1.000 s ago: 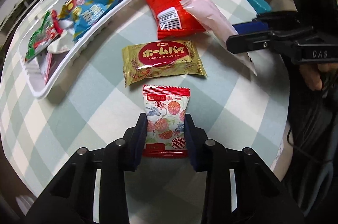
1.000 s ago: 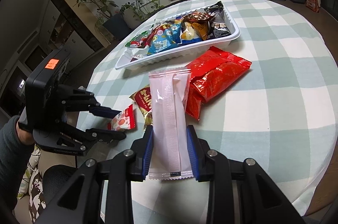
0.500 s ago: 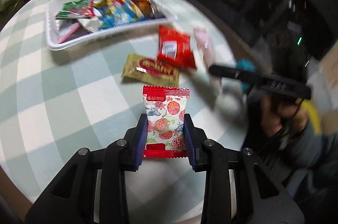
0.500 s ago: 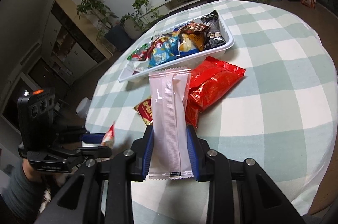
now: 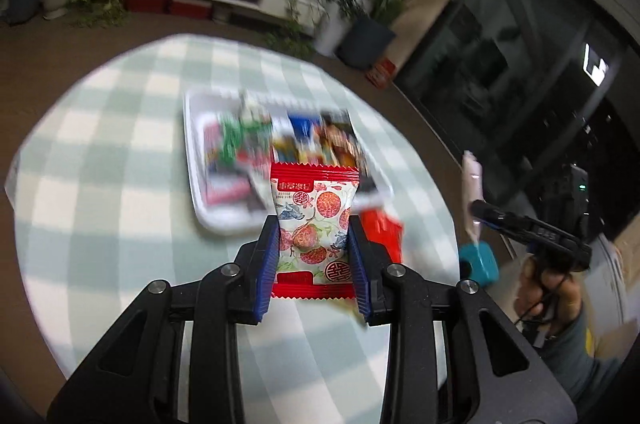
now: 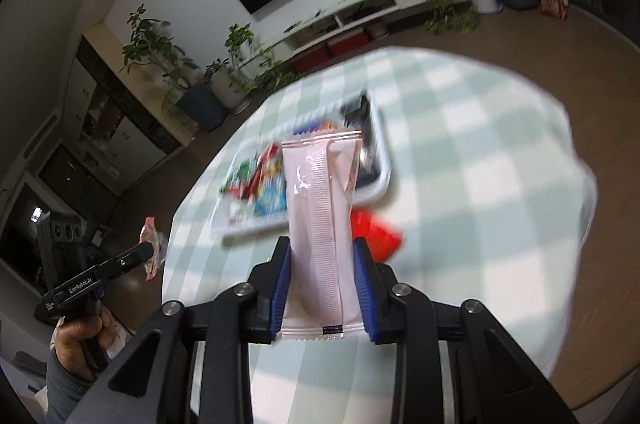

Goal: Organize snacks
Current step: 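Lift both packs and carry them into the white tray, then open both tools to drop the packs into the tray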

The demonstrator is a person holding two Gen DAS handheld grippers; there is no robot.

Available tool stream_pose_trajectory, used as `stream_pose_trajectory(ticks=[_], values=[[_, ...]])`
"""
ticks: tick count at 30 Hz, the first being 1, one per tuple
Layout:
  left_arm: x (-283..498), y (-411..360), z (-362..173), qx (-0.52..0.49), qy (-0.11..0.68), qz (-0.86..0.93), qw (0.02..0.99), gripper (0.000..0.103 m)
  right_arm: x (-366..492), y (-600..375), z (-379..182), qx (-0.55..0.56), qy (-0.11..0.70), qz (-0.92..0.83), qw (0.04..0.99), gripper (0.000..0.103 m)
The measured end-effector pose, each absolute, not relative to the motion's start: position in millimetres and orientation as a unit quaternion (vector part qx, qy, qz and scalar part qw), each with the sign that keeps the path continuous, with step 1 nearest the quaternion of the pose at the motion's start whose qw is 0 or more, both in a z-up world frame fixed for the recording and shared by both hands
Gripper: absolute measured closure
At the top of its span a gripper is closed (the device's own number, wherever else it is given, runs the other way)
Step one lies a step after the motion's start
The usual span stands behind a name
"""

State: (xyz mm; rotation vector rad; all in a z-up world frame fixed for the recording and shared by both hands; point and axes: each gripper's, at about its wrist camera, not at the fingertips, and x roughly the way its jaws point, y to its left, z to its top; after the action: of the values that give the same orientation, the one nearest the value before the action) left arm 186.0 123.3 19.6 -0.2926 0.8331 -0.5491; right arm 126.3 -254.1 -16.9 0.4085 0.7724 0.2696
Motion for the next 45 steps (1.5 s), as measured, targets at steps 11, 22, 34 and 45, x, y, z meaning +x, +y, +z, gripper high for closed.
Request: stream_pose_trajectory(ticks=[11, 22, 34, 45], values=[[291, 91, 48, -0.129, 0.389, -0.223, 0.884, 0.073, 248, -191, 42, 0.162, 0.396, 0.186, 0.884, 0.07], [340, 79, -38, -0.122, 0.437, -0.19, 0.871, 0.072, 325, -127, -29, 0.11, 0.475, 0.162, 0.858, 0.07], [364, 75, -69, -0.109, 0.451, -0.175, 0.869, 0.07, 346, -112, -59, 0.078, 0.499, 0.137, 0.852, 0.07], [361, 73, -64, -0.105, 0.446, -0.173, 0.872, 0.067, 344, -110, -56, 0.075, 0.493, 0.14, 0.855, 0.068]])
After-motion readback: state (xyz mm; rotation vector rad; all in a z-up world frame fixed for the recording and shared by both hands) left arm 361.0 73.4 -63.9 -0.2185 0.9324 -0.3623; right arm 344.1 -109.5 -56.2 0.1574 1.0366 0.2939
